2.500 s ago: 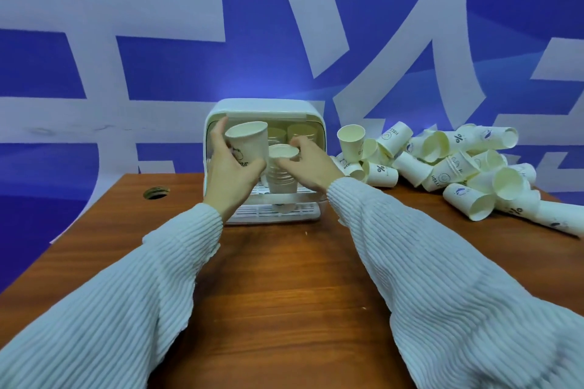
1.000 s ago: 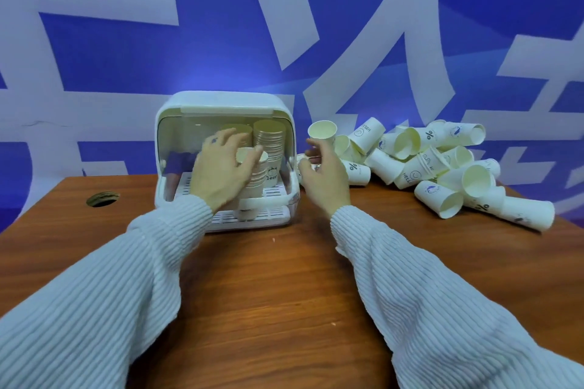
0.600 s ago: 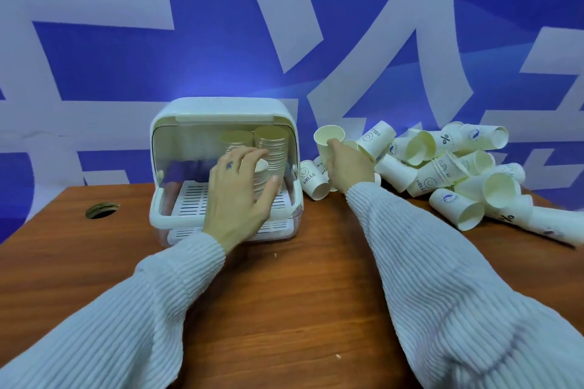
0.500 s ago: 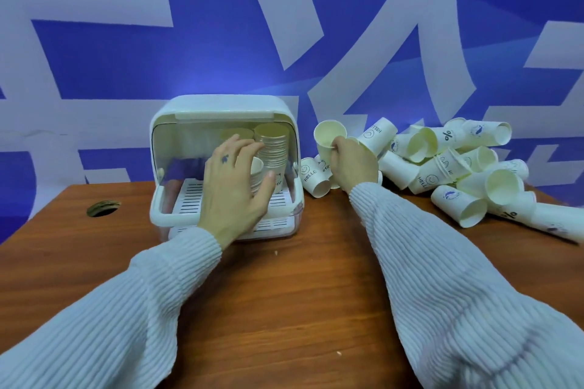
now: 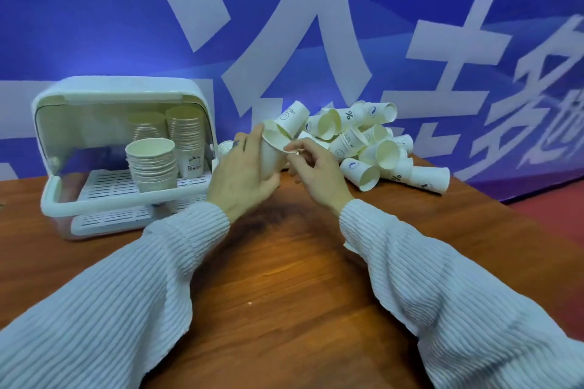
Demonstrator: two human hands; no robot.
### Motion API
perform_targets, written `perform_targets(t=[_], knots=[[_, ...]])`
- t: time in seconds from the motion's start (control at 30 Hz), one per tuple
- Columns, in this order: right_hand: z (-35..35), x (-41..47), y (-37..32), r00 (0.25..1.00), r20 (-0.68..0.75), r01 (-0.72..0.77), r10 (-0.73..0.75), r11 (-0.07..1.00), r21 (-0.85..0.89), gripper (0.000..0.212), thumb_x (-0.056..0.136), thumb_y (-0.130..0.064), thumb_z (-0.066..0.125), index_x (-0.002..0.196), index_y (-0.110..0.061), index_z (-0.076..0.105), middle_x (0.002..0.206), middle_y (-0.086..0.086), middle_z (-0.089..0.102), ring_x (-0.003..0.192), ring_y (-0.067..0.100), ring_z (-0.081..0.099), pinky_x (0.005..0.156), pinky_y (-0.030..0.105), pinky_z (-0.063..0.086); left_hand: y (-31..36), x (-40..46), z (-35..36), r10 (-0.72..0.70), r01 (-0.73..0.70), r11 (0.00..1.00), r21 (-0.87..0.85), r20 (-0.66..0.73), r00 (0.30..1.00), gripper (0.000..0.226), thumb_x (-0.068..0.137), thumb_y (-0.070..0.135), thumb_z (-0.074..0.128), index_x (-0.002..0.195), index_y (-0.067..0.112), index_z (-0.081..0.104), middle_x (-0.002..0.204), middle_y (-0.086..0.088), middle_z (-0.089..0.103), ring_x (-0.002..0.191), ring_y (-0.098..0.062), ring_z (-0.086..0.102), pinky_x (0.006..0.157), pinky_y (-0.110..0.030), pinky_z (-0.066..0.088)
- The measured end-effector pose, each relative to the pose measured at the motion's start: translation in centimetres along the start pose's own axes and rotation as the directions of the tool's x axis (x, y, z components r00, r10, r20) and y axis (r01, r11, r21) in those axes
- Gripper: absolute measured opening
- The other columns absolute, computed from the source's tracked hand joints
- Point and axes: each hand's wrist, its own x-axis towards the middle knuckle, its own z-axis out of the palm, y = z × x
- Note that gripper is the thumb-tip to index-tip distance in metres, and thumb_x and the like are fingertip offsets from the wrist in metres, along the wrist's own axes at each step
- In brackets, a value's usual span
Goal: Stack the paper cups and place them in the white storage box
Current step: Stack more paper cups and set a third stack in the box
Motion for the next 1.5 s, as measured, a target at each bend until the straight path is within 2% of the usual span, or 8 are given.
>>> perform_targets(t=[0.17, 0.33, 0.47, 0.63, 0.87, 1.03, 1.17, 1.5], knots=[[-5.9, 0.9, 4.5, 0.861, -0.389, -0.431, 0.327, 0.875, -0.219, 0.016, 0.095, -0.026, 0.060, 0.111, -0.024, 0.062, 0.108, -0.001, 0.060, 0.090, 0.021, 0.060, 0.075, 0.023, 0.042, 1.5, -1.4, 1.6, 0.000, 0.003, 1.000, -0.030, 0.074, 0.997, 0.094, 0.079, 0.047, 0.066, 0.158, 0.026, 0.018, 0.142, -0.007, 0.043, 0.126, -0.033, 0.052, 0.087, -0.053, 0.053], [-7.8, 1.1, 8.4, 0.830, -0.224, -0.557, 0.510, 0.751, -0.354, 0.043, 0.095, -0.031, 0.059, 0.137, -0.028, 0.065, 0.148, 0.007, 0.050, 0.108, 0.027, 0.062, 0.093, 0.031, 0.047, 2.0, -2.3, 1.8, 0.058, -0.058, 0.998, 0.007, 0.075, 0.996, 0.095, 0.082, 0.043, 0.070, 0.159, 0.024, 0.019, 0.140, -0.008, 0.044, 0.127, -0.033, 0.050, 0.086, -0.048, 0.051], [-7.7, 0.5, 8.6, 0.829, -0.227, -0.560, 0.512, 0.761, -0.329, 0.046, 0.097, -0.027, 0.060, 0.143, -0.022, 0.061, 0.146, 0.006, 0.058, 0.130, 0.029, 0.057, 0.105, 0.035, 0.043, 1.9, -3.1, 1.2, 0.064, -0.064, 0.998, 0.003, 0.084, 0.994, 0.094, 0.082, 0.042, 0.071, 0.159, 0.023, 0.020, 0.141, -0.009, 0.044, 0.123, -0.034, 0.054, 0.087, -0.049, 0.051], [-6.0, -0.8, 5.8, 0.928, -0.284, -0.341, 0.241, 0.857, -0.386, 0.023, 0.094, -0.027, 0.055, 0.108, -0.031, 0.073, 0.106, -0.008, 0.072, 0.091, 0.016, 0.066, 0.080, 0.033, 0.054, 1.1, -3.6, -0.5, 0.003, -0.002, 0.998, -0.064, 0.018, 1.000, 0.094, 0.082, 0.037, 0.074, 0.159, 0.022, 0.022, 0.144, -0.009, 0.044, 0.125, -0.033, 0.053, 0.096, -0.047, 0.049], [-0.9, -1.4, -1.4, 0.988, -0.151, 0.010, -0.030, 0.991, -0.135, 0.037, 0.089, -0.015, 0.062, 0.120, -0.031, 0.050, 0.084, -0.014, 0.068, 0.059, 0.009, 0.055, 0.072, 0.036, 0.050, -1.4, -5.3, -6.2, -0.163, 0.060, 0.936, -0.348, -0.275, 0.948, 0.097, 0.079, 0.032, 0.077, 0.159, 0.024, 0.022, 0.150, 0.002, 0.044, 0.131, -0.021, 0.050, 0.104, -0.042, 0.048], [5.1, -1.6, -6.2, 0.979, -0.152, 0.147, -0.133, 0.986, 0.084, 0.024, 0.094, -0.015, 0.065, 0.112, -0.028, 0.056, 0.082, -0.011, 0.071, 0.072, 0.010, 0.062, 0.074, 0.029, 0.053, -4.4, -6.8, -11.1, -0.290, 0.116, 0.913, -0.391, -0.422, 0.859, 0.096, 0.082, 0.025, 0.081, 0.158, 0.026, 0.023, 0.150, 0.001, 0.045, 0.129, -0.016, 0.050, 0.097, -0.023, 0.048], [9.5, -1.0, -8.7, 0.966, -0.097, 0.246, -0.238, 0.966, 0.082, 0.011, 0.099, -0.021, 0.064, 0.108, -0.027, 0.063, 0.094, -0.016, 0.071, 0.088, 0.004, 0.068, 0.083, 0.032, 0.057, -7.4, -8.0, -14.1, -0.387, 0.200, 0.901, -0.385, -0.506, 0.771, 0.098, 0.079, 0.035, 0.075, 0.159, 0.028, 0.019, 0.151, 0.003, 0.042, 0.131, -0.020, 0.049, 0.105, -0.043, 0.051], [15.3, 2.2, -10.6, 0.910, 0.291, 0.392, -0.297, 0.846, -0.361, 0.028, 0.100, -0.026, 0.051, 0.118, -0.037, 0.069, 0.105, -0.010, 0.075, 0.105, 0.022, 0.062, 0.087, 0.046, 0.053, -11.0, -9.1, -16.5, -0.496, 0.294, 0.837, -0.462, -0.410, 0.766, 0.102, 0.084, 0.037, 0.074, 0.160, 0.035, 0.005, 0.155, -0.001, 0.039, 0.135, -0.020, 0.046, 0.110, -0.049, 0.048]])
